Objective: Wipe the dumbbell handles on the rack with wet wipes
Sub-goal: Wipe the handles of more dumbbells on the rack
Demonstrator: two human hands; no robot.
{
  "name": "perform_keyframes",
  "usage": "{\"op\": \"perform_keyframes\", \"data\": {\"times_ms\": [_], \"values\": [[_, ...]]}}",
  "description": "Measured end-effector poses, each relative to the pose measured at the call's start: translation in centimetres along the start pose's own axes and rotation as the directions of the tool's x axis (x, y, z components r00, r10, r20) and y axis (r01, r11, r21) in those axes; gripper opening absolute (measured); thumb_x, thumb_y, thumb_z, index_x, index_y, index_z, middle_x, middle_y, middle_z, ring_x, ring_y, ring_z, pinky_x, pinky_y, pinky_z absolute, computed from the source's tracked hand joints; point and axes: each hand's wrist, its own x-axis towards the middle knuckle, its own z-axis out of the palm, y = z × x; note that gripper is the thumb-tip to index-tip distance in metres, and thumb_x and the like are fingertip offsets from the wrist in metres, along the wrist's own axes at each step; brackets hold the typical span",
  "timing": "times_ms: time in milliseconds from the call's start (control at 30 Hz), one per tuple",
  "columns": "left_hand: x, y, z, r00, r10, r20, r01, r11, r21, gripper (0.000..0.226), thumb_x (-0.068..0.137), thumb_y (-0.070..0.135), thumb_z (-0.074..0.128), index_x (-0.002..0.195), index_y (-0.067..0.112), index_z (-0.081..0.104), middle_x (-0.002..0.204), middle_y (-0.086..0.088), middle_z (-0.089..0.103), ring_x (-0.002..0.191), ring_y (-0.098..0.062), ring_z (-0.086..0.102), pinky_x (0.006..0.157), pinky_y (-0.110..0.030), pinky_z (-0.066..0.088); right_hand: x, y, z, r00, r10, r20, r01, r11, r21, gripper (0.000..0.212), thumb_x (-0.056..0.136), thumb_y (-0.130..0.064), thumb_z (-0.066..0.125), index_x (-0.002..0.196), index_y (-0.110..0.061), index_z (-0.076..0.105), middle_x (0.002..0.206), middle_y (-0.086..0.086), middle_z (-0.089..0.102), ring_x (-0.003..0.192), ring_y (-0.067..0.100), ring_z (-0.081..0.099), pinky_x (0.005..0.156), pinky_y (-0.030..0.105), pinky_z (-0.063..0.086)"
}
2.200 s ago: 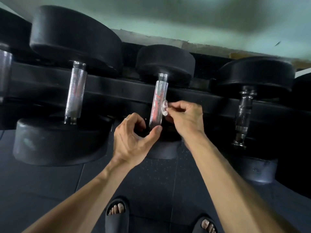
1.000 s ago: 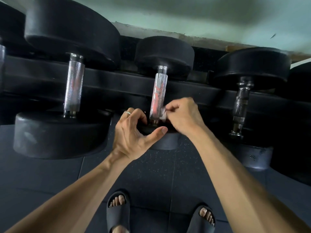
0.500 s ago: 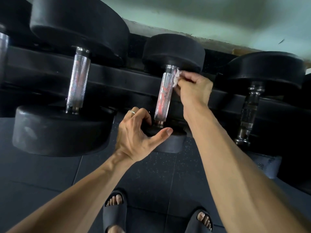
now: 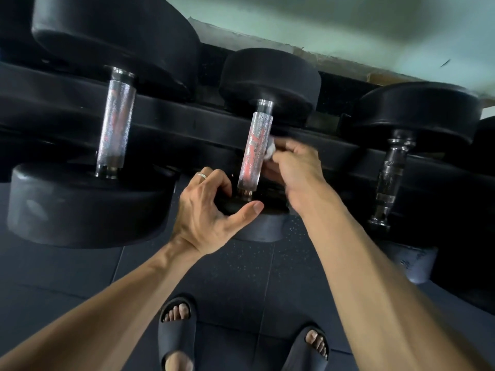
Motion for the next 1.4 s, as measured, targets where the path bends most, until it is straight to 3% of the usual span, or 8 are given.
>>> {"op": "perform_keyframes", "data": {"times_ms": [233, 567, 733, 900, 1033, 1167, 1333, 1400], "values": [[-0.1, 0.0, 0.2, 1.0, 0.011, -0.004, -0.011, 0.999, 0.031, 0.064, 0.069, 0.075, 0.055, 0.071, 0.011, 0.052, 0.072, 0.002, 0.05, 0.07, -0.014, 0.049, 0.065, -0.017, 0.036, 3.6, -1.3, 0.4, 0.992, 0.115, 0.042, -0.12, 0.85, 0.513, 0.027, 0.091, 0.011, 0.055, 0.09, -0.01, 0.072, 0.077, 0.008, 0.073, 0.062, 0.016, 0.07, 0.058, 0.028, 0.057], [-0.1, 0.1, 0.0, 1.0, 0.018, -0.001, -0.018, 1.0, 0.02, 0.074, 0.071, 0.085, 0.048, 0.071, 0.011, 0.052, 0.072, 0.002, 0.051, 0.07, -0.014, 0.05, 0.065, -0.018, 0.036, 3.0, -0.7, 0.1, 0.988, 0.11, 0.108, -0.147, 0.882, 0.448, 0.025, 0.089, 0.01, 0.058, 0.091, -0.01, 0.072, 0.083, 0.01, 0.074, 0.072, 0.019, 0.071, 0.067, 0.031, 0.06], [0.0, -0.1, -0.1, 1.0, 0.014, 0.008, -0.014, 1.0, 0.015, 0.073, 0.071, 0.084, 0.05, 0.071, 0.011, 0.052, 0.073, 0.001, 0.051, 0.07, -0.016, 0.049, 0.065, -0.019, 0.036, 0.0, 1.2, -2.1, 0.93, 0.199, 0.309, -0.143, 0.971, -0.193, 0.025, 0.082, 0.01, 0.066, 0.088, -0.014, 0.072, 0.077, 0.005, 0.075, 0.073, 0.017, 0.071, 0.077, 0.034, 0.061], [0.0, -0.1, -0.1, 1.0, 0.012, 0.015, -0.012, 1.0, 0.02, 0.07, 0.07, 0.08, 0.053, 0.072, 0.011, 0.052, 0.073, 0.0, 0.052, 0.07, -0.017, 0.051, 0.065, -0.02, 0.037, 1.9, 1.0, -1.3, 0.962, 0.134, 0.238, -0.109, 0.987, -0.115, 0.035, 0.08, 0.014, 0.057, 0.09, -0.015, 0.073, 0.079, 0.005, 0.074, 0.075, 0.018, 0.07, 0.072, 0.033, 0.06], [0.0, 0.0, -0.1, 1.0, 0.01, 0.012, -0.011, 1.0, 0.013, 0.074, 0.07, 0.085, 0.05, 0.072, 0.011, 0.052, 0.073, 0.001, 0.051, 0.07, -0.016, 0.05, 0.065, -0.019, 0.036, 0.6, 2.8, -2.3, 0.938, 0.129, 0.321, 0.031, 0.893, -0.449, 0.035, 0.079, 0.003, 0.064, 0.075, -0.029, 0.076, 0.076, -0.008, 0.076, 0.078, 0.008, 0.069, 0.079, 0.027, 0.055], [-0.1, 0.1, 0.0, 1.0, 0.017, 0.005, -0.017, 1.0, 0.021, 0.071, 0.07, 0.082, 0.052, 0.072, 0.011, 0.052, 0.073, 0.0, 0.052, 0.07, -0.017, 0.05, 0.064, -0.022, 0.037, 1.5, 2.2, -1.6, 0.964, 0.113, 0.241, -0.069, 0.98, -0.185, 0.035, 0.08, 0.012, 0.061, 0.078, -0.02, 0.074, 0.073, -0.002, 0.075, 0.076, 0.016, 0.069, 0.079, 0.033, 0.059], [0.0, 0.0, 0.0, 1.0, 0.009, 0.006, -0.01, 1.0, 0.012, 0.061, 0.07, 0.07, 0.057, 0.072, 0.009, 0.053, 0.073, -0.002, 0.052, 0.07, -0.019, 0.051, 0.064, -0.024, 0.038, 0.8, 2.6, -2.2, 0.961, 0.091, 0.26, 0.023, 0.914, -0.405, 0.027, 0.071, 0.0, 0.07, 0.083, -0.023, 0.077, 0.08, -0.004, 0.077, 0.086, 0.016, 0.072, 0.083, 0.033, 0.057], [-0.1, 0.0, 0.1, 1.0, 0.004, 0.006, -0.004, 1.0, 0.019, 0.061, 0.07, 0.07, 0.057, 0.072, 0.009, 0.053, 0.073, -0.001, 0.052, 0.07, -0.019, 0.051, 0.065, -0.023, 0.038, 1.7, 1.6, -1.5, 0.981, 0.066, 0.182, -0.051, 0.995, -0.083, 0.034, 0.076, 0.015, 0.059, 0.079, -0.015, 0.074, 0.068, 0.0, 0.073, 0.067, 0.013, 0.069, 0.07, 0.029, 0.059]]}}
